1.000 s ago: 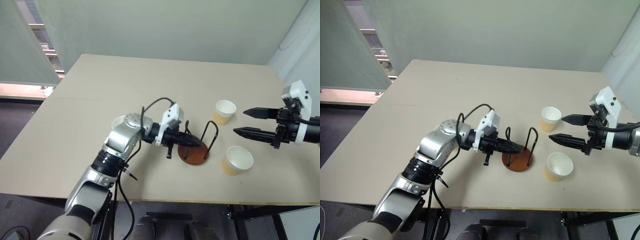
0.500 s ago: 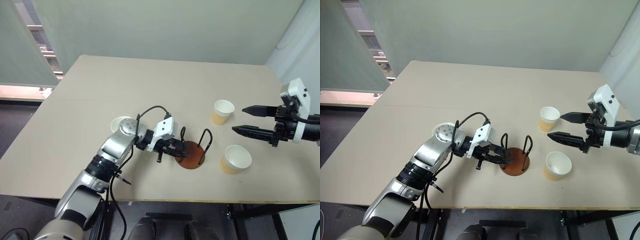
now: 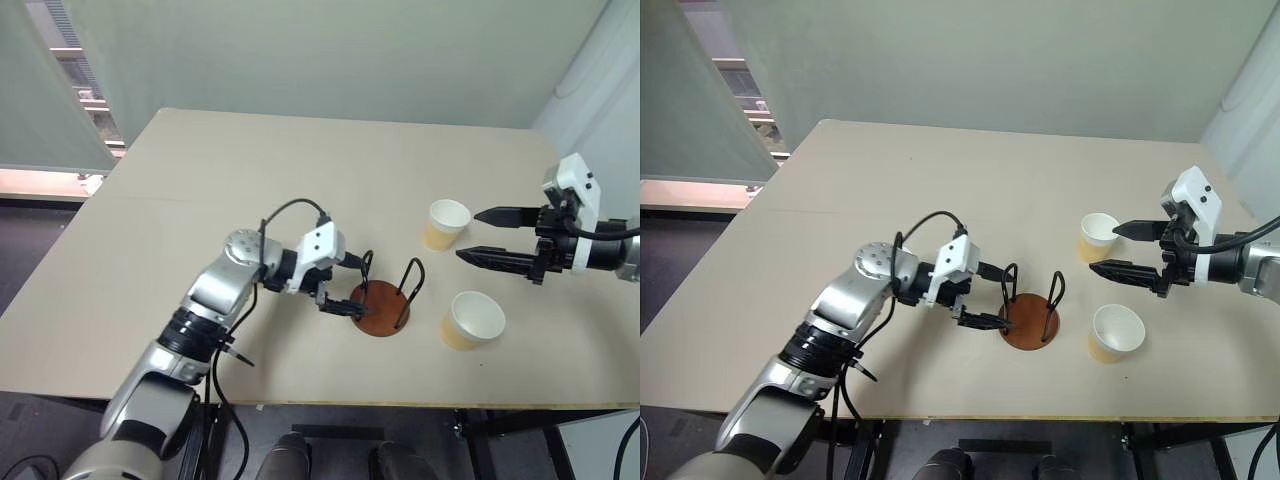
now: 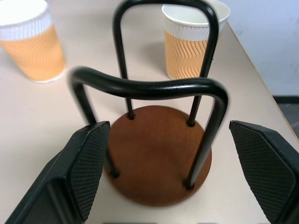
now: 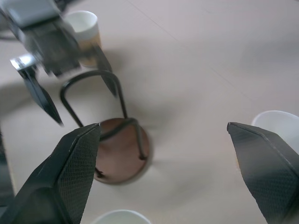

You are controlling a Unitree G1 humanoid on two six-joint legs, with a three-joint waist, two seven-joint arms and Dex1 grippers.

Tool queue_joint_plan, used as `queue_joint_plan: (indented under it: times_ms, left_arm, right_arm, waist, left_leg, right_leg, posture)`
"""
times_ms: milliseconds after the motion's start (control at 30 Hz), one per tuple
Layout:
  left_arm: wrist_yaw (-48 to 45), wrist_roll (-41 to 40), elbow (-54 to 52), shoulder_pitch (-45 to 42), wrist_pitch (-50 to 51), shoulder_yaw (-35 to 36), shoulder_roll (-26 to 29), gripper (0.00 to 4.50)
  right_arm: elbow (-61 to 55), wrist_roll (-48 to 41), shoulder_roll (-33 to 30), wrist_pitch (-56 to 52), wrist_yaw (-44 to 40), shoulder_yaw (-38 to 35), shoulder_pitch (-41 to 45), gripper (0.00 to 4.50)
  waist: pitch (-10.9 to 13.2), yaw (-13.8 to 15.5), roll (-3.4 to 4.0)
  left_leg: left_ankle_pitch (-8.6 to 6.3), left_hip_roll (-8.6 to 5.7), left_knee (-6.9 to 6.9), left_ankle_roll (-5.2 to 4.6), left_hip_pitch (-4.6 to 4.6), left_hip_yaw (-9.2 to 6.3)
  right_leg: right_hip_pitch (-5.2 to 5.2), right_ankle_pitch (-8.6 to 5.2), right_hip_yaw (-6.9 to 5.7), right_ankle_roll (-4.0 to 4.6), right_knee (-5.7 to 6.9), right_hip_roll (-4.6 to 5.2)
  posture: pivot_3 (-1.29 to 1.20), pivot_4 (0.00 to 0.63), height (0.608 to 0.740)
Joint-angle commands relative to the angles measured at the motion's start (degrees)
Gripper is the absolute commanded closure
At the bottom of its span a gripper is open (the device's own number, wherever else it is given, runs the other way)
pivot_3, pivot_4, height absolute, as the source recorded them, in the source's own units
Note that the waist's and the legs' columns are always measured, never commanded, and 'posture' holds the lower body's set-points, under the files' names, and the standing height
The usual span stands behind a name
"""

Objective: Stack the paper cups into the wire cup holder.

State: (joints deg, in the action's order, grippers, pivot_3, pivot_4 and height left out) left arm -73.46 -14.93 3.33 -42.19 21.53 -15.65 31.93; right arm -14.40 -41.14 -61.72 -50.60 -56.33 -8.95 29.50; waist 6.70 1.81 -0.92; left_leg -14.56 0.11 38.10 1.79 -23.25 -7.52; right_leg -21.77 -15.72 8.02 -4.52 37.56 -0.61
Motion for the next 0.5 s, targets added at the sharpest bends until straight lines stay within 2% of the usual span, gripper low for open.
queue_joint_plan:
  times_ms: [33,167,367,500]
  left_arm:
    - [-1.0,-2.5,-5.1,-0.7,1.3,3.3,2.6,0.06]
    - [-0.2,-4.5,-8.0,-0.1,3.6,5.9,5.3,0.06]
    - [5.6,-8.8,-8.3,-2.6,8.1,15.0,7.4,0.06]
    - [6.9,-12.7,-12.5,1.3,11.0,19.2,9.3,0.06]
  right_arm:
    - [2.7,3.0,-1.5,2.8,-2.5,1.4,2.6,0.0]
    - [6.3,7.3,-1.3,5.9,-4.6,5.1,5.5,0.0]
    - [17.5,19.7,2.7,16.4,-7.8,15.5,15.4,0.0]
    - [26.9,29.3,5.3,26.0,-10.7,22.2,20.8,0.0]
  waist:
    - [0.0,0.0,0.0]
    - [0.0,0.0,0.0]
    - [0.0,-0.6,0.0]
    - [0.0,-0.8,0.03]
  left_leg:
    - [0.0,0.0,-0.01,0.0,0.0,0.0]
    - [0.0,0.01,-0.01,0.0,-0.03,-0.01]
    - [-0.1,0.11,-0.05,-0.17,-0.07,-0.03]
    - [-0.09,0.23,-0.08,-0.17,-0.1,-0.06]
  right_leg:
    - [0.0,0.0,0.01,0.0,-0.01,0.0]
    - [0.0,0.01,0.01,0.02,-0.07,0.04]
    - [-0.12,0.16,-0.03,0.17,-0.09,0.05]
    - [-0.17,0.25,-0.13,0.29,-0.15,0.02]
  posture:
    - [0.0,0.15,0.74]
    - [0.0,0.15,0.74]
    - [0.0,0.15,0.74]
    - [0.0,0.15,0.74]
